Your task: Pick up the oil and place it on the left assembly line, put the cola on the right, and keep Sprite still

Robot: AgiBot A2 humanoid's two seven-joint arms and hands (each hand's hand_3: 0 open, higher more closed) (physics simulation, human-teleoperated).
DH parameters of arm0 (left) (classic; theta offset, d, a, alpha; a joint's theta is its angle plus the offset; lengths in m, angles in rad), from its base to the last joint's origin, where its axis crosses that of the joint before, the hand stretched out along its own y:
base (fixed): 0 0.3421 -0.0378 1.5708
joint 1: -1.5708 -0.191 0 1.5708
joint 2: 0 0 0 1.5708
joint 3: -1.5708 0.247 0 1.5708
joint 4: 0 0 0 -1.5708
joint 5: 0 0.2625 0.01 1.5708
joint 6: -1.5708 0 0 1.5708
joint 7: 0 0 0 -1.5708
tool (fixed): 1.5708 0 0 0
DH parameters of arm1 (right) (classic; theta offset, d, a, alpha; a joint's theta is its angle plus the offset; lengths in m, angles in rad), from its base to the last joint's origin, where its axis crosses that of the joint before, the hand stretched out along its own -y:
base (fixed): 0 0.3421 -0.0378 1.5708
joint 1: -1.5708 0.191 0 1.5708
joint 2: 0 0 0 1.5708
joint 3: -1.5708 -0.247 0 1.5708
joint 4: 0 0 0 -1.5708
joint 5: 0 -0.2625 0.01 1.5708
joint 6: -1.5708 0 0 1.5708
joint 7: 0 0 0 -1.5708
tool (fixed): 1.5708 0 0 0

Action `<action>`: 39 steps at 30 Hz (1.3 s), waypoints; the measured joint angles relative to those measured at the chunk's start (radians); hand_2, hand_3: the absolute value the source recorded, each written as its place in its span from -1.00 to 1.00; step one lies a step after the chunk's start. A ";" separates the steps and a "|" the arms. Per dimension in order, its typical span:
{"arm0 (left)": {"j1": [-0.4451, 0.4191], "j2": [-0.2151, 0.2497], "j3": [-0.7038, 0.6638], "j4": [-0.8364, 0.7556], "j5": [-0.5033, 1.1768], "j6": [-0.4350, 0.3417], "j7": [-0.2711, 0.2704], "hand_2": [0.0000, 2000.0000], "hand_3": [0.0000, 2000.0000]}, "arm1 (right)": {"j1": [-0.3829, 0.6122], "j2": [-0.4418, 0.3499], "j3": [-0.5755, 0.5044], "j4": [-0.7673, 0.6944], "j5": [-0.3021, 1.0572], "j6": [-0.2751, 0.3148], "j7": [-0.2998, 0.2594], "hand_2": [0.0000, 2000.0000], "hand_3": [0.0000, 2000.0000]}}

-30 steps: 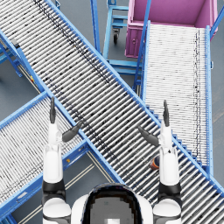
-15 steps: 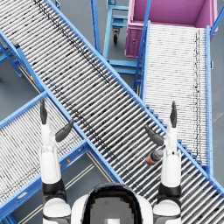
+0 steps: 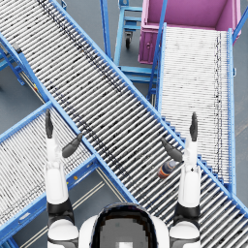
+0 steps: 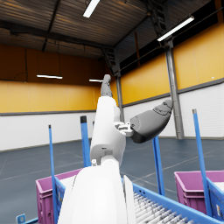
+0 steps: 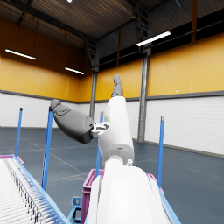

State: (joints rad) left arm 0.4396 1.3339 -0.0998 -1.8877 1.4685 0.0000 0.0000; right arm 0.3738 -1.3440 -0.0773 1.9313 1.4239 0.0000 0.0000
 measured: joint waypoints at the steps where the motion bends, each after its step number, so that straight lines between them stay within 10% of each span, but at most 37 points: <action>1: 0.002 0.001 0.002 0.000 0.000 0.000 0.000 -1.00 -1.00 | -0.001 -0.001 0.000 0.000 0.000 0.000 0.000 -1.00 -1.00; 39: -0.052 0.028 0.011 -0.034 0.000 0.000 0.000 -1.00 -1.00 | -0.070 -0.035 -0.039 0.020 0.000 0.000 0.000 -1.00 -1.00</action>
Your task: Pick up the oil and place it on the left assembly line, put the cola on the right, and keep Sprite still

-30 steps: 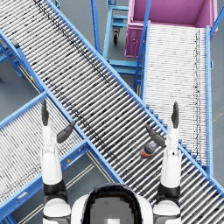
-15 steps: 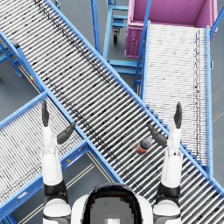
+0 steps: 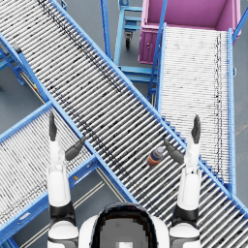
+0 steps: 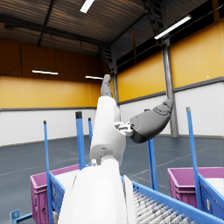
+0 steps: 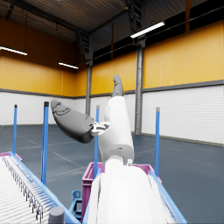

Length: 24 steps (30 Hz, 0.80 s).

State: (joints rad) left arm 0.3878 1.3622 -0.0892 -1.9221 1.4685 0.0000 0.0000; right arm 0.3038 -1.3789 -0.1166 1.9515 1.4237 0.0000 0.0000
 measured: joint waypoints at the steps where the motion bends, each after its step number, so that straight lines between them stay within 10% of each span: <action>1: -0.001 0.001 0.001 -0.001 0.000 0.000 0.000 -1.00 -1.00 | -0.014 -0.003 0.005 0.006 0.000 0.000 0.000 -1.00 -1.00; 13: -0.005 0.009 0.014 -0.004 0.000 0.000 0.000 -1.00 -1.00 | -0.200 0.009 0.198 0.027 0.000 0.000 0.000 -1.00 -1.00; 24: -0.004 0.015 0.025 0.000 0.000 0.000 0.000 -1.00 -1.00 | -0.212 -0.003 0.292 -0.256 0.000 0.000 0.000 -1.00 -1.00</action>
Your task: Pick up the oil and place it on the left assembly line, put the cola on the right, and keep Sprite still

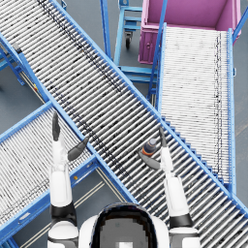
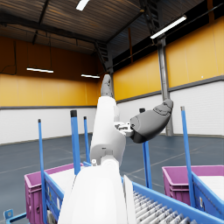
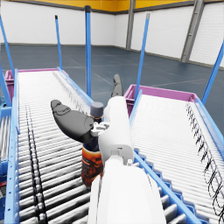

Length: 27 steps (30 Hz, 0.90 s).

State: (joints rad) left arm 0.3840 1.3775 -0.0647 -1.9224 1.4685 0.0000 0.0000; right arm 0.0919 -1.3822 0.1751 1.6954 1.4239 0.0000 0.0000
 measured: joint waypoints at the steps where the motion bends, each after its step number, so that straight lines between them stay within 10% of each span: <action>1: 0.002 0.001 0.002 0.002 0.000 0.000 0.000 -1.00 -1.00 | 0.009 -0.005 0.007 -0.034 0.000 0.000 0.000 -1.00 -1.00; 16: 0.005 0.010 0.000 0.024 0.000 0.000 0.000 -1.00 -1.00 | 0.210 -0.098 0.093 -0.567 0.000 0.000 0.000 -1.00 -1.00; 17: 0.004 0.010 -0.002 0.023 0.000 0.000 0.000 -1.00 -1.00 | 0.222 -0.103 0.100 -0.588 0.000 0.000 0.000 0.36 -0.67; 18: 0.004 0.011 -0.003 0.022 0.000 0.000 0.000 -1.00 -1.00 | 0.230 -0.108 0.103 -0.601 0.000 0.000 0.000 1.00 -0.35; 22: 0.002 0.014 -0.012 0.013 0.000 0.000 0.000 -1.00 -1.00 | 0.247 -0.117 0.106 -0.624 0.001 -0.020 0.001 1.00 0.96; 27: 0.002 0.016 -0.017 0.004 0.000 0.000 0.000 -1.00 -1.00 | 0.227 -0.123 0.062 -0.501 0.001 -0.020 -0.006 1.00 1.00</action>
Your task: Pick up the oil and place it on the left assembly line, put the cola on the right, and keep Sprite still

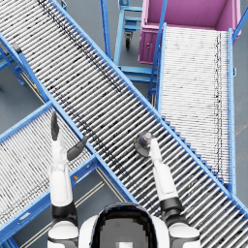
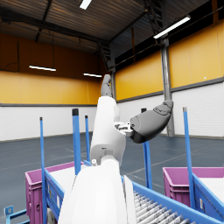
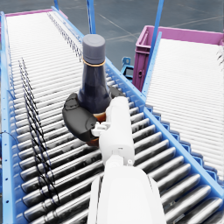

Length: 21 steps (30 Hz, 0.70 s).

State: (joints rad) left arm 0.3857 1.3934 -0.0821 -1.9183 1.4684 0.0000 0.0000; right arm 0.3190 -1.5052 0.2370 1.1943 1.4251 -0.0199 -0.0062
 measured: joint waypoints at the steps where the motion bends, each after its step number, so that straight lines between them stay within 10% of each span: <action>1: 0.000 0.001 0.002 -0.003 0.000 0.000 0.000 -1.00 -1.00 | 0.006 -0.002 -0.031 0.048 0.000 0.037 0.002 1.00 1.00; 4: -0.001 0.002 0.004 -0.012 0.000 0.000 0.000 -1.00 -1.00 | 0.050 -0.009 -0.118 0.152 -0.001 0.132 0.005 1.00 1.00; 18: 0.022 0.009 0.046 -0.030 0.000 0.000 0.000 -1.00 -1.00 | 0.271 0.041 -0.457 0.161 -0.002 0.112 0.008 1.00 1.00; 19: 0.024 0.009 0.049 -0.030 0.000 0.000 0.000 -1.00 -1.00 | 0.296 0.053 -0.483 0.120 -0.002 0.106 0.007 -0.36 0.67; 20: 0.025 0.010 0.051 -0.030 0.000 0.000 0.000 -1.00 -1.00 | 0.326 0.066 -0.504 0.073 -0.002 0.081 0.007 -1.00 0.35; 21: 0.026 0.010 0.053 -0.030 0.000 0.000 0.000 -1.00 -1.00 | 0.359 0.080 -0.522 0.021 -0.002 0.064 0.007 -1.00 0.02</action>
State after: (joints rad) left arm 0.4114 1.4033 -0.0295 -1.9480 1.4684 0.0000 0.0000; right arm 0.6785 -1.4251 -0.2852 1.2154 1.4232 0.0440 0.0005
